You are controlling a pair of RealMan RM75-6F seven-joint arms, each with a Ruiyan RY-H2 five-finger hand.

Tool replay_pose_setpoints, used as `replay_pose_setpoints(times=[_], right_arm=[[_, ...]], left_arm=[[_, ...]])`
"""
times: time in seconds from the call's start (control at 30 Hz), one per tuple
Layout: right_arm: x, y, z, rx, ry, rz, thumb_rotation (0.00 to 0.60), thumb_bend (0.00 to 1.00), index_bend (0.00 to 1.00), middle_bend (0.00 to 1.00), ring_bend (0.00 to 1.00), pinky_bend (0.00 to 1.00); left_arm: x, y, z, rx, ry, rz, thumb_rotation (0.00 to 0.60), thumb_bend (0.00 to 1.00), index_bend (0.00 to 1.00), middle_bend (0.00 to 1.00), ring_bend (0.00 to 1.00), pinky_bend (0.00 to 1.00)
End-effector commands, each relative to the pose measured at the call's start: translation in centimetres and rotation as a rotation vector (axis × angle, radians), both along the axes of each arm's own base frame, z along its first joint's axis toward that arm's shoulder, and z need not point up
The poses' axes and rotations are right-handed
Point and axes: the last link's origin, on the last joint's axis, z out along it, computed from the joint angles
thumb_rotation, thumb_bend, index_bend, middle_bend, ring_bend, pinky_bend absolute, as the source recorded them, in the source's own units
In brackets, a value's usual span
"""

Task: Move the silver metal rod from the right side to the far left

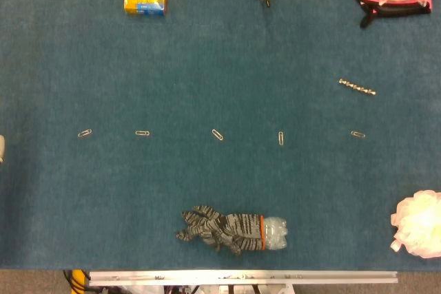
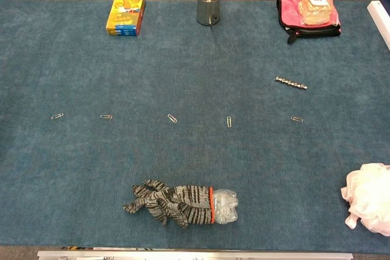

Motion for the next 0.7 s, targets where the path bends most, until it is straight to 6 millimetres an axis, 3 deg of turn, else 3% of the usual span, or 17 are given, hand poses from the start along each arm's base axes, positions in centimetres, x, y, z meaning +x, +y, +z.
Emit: replay_pose_setpoints(times=[0.03,0.33,0.7], right_arm=[[-0.2,-0.1,-0.2,0.008,-0.004,-0.007,0.600,0.20,0.38,0.35,0.25,0.41],[0.3,-1.3,-0.2,0.008,-0.016,-0.065,0.600,0.21,0.38,0.35,0.25,0.41],[1.8,-5.3,-2.3,0.047,0.071,-0.281,0.600,0.21,0.38,0.31,0.26,0.39]], left_arm=[[-0.1,0.0,0.3,-0.001,0.005,0.008,0.600,0.38,0.26,0.21,0.31,0.44],[-0.5,-0.1,0.9,0.004,0.013,0.023,0.600,0.38,0.26,0.21,0.31,0.44],[-2.2,0.1,1.3,-0.024,0.012,0.038,0.600,0.38,0.26,0.21,0.31,0.44]])
